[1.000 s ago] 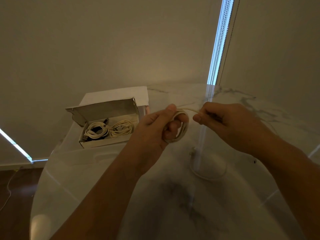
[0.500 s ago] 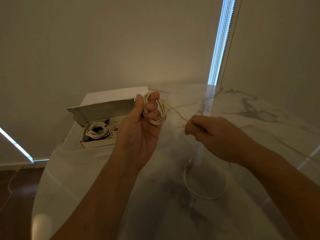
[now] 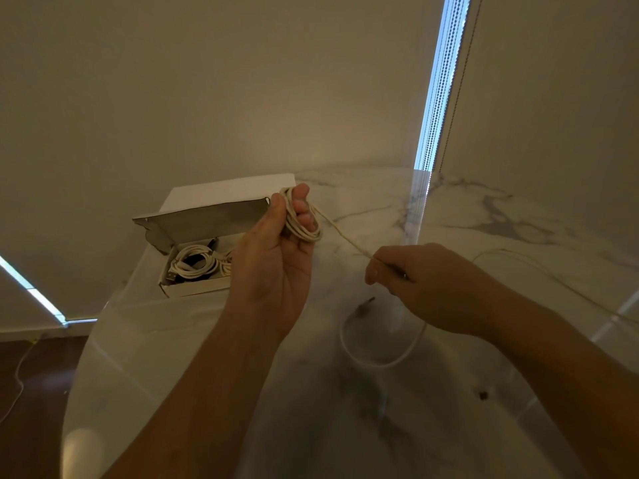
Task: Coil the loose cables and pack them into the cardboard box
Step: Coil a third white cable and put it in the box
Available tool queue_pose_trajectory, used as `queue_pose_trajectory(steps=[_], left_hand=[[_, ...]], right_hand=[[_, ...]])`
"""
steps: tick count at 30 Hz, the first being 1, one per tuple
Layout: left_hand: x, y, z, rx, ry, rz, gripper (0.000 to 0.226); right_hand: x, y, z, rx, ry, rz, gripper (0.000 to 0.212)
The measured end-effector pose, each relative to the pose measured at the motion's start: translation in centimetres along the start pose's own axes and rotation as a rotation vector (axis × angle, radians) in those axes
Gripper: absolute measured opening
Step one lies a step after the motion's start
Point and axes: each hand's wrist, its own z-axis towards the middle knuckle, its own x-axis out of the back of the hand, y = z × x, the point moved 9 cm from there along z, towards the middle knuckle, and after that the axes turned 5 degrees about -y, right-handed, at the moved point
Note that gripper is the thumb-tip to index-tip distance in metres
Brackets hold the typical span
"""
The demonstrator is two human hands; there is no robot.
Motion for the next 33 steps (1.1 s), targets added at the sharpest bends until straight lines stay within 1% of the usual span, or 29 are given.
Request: queue_pose_trajectory(steps=[2, 4, 6, 10, 11, 13, 16, 18, 19, 21, 23, 25, 28, 33], left_hand=[[0.3, -0.2, 0.0, -0.015, 0.037, 0.031, 0.039], [0.4, -0.4, -0.2, -0.031, 0.065, 0.122, 0.028], [0.2, -0.4, -0.4, -0.059, 0.069, 0.261, 0.023], [-0.7, -0.4, -1.0, -0.081, 0.027, 0.537, 0.021], [-0.9, -0.4, -1.1, -0.085, 0.009, 0.626, 0.02], [-1.3, -0.3, -1.2, -0.117, -0.035, 0.902, 0.022], [-2.1, -1.0, -1.2, -0.132, -0.158, 1.309, 0.03], [-2.4, -1.8, -1.3, -0.101, -0.236, 1.475, 0.033], [-2.5, -2.0, -1.4, -0.083, -0.26, 1.516, 0.032], [-2.8, -2.2, -1.5, -0.06, -0.295, 1.544, 0.031], [-3.0, -2.1, -1.7, -0.025, -0.314, 1.526, 0.031], [-2.7, -1.9, -1.6, 0.031, -0.308, 1.462, 0.032], [-2.3, -2.0, -1.5, 0.104, -0.313, 1.411, 0.033], [-2.8, -3.2, -2.2, 0.193, -0.424, 1.424, 0.028]], right_hand=[[-0.8, -1.2, -0.1, 0.058, -0.013, -0.075, 0.028], [-1.6, -2.6, -0.3, 0.104, -0.022, -0.151, 0.026], [-1.9, -3.8, -0.5, 0.132, -0.018, -0.206, 0.023], [-1.5, -5.1, -1.0, 0.17, -0.02, -0.245, 0.026], [-1.3, -5.4, -1.2, 0.191, -0.009, -0.255, 0.026], [-0.7, -5.7, -1.3, 0.235, 0.036, -0.267, 0.024], [0.4, -5.8, -1.5, 0.297, 0.144, -0.293, 0.014], [1.6, -5.7, -1.8, 0.334, 0.24, -0.294, 0.01], [1.9, -5.7, -1.9, 0.348, 0.259, -0.279, 0.01], [1.9, -5.5, -1.8, 0.368, 0.241, -0.252, 0.012], [1.9, -5.4, -1.6, 0.376, 0.221, -0.231, 0.015], [1.9, -5.0, -1.4, 0.37, 0.213, -0.198, 0.01], [2.2, -4.4, -1.2, 0.325, 0.209, -0.136, 0.026], [3.2, -3.1, -1.1, 0.253, 0.221, -0.093, 0.03]])
